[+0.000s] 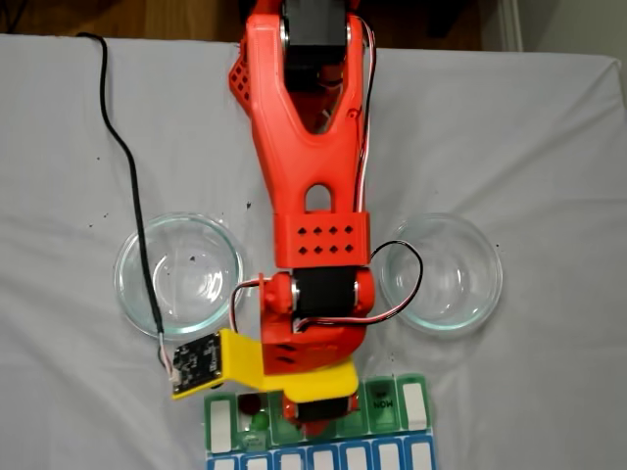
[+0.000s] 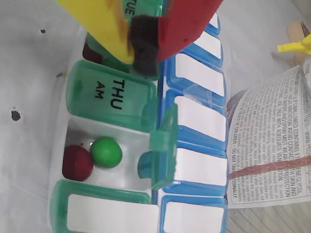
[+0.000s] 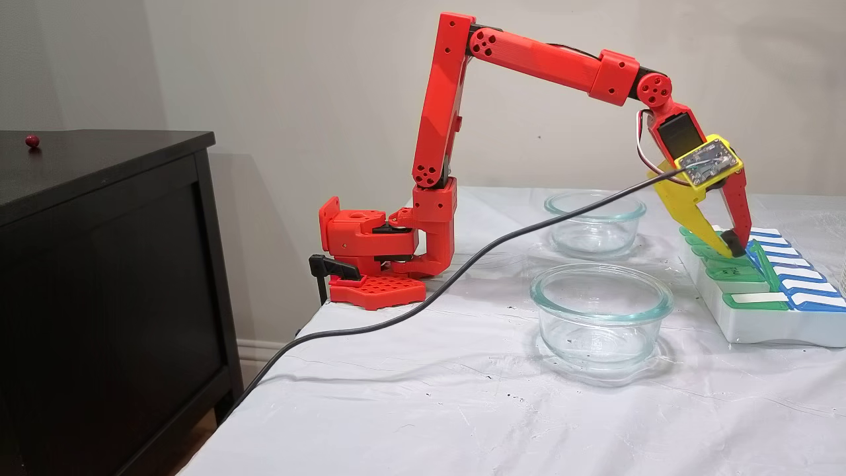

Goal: Sort medicines into box.

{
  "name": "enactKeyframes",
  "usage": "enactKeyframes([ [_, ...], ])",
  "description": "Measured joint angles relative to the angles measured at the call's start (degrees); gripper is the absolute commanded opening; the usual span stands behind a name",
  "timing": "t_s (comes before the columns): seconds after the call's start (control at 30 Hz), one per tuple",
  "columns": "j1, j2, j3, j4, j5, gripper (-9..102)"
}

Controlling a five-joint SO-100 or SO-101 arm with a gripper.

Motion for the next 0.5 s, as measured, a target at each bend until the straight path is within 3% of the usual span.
enactKeyframes([
  [0.33,-1.67,0.09,3.6,-2.2,-6.86,0],
  [0.5,-3.34,2.9,11.43,-4.31,-15.03,0],
])
